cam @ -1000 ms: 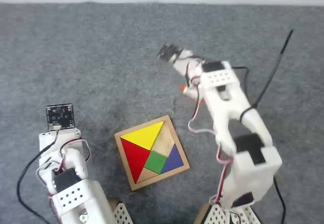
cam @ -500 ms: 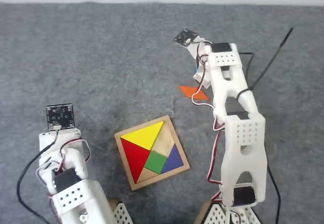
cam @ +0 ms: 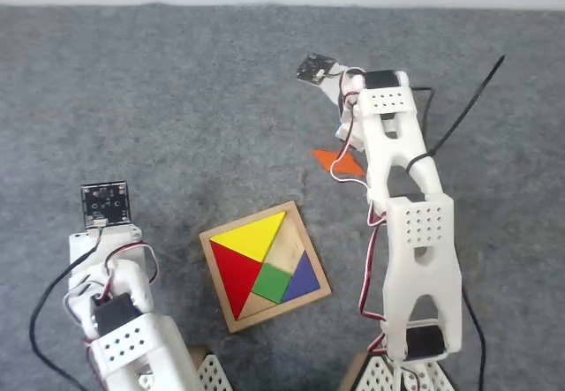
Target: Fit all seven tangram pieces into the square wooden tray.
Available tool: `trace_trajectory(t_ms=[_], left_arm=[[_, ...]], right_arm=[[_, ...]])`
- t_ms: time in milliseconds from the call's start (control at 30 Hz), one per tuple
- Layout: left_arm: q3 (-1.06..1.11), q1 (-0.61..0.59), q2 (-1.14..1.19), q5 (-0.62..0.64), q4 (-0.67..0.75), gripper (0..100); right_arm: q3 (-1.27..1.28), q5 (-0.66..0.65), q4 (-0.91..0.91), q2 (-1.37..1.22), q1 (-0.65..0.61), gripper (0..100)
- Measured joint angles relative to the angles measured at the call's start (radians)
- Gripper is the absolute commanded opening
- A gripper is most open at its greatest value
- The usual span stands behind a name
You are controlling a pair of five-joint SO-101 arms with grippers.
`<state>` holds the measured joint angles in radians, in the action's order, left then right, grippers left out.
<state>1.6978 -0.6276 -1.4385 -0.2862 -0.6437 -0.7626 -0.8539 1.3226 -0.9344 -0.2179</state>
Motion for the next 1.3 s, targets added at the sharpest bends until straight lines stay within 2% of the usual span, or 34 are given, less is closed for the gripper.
trace_trajectory(t_ms=[133,367,800,967,1100,1300], left_arm=[[0.0,0.0,0.0,0.0,0.0,3],[0.0,0.0,0.0,0.0,0.0,3],[0.0,0.0,0.0,0.0,0.0,3],[0.0,0.0,0.0,0.0,0.0,3],[0.0,0.0,0.0,0.0,0.0,3],[0.0,0.0,0.0,0.0,0.0,3]], right_arm=[[-0.011,-0.006,-0.006,-0.012,-0.005,1.6],[-0.043,-0.011,0.083,-0.014,-0.005,2.2],[-0.322,-0.014,0.391,-0.015,0.029,20.0],[-0.371,-0.115,0.431,-0.015,0.061,16.8],[-0.242,-0.239,0.431,0.046,0.071,15.5],[0.267,-0.479,0.41,0.344,-0.015,15.5]])
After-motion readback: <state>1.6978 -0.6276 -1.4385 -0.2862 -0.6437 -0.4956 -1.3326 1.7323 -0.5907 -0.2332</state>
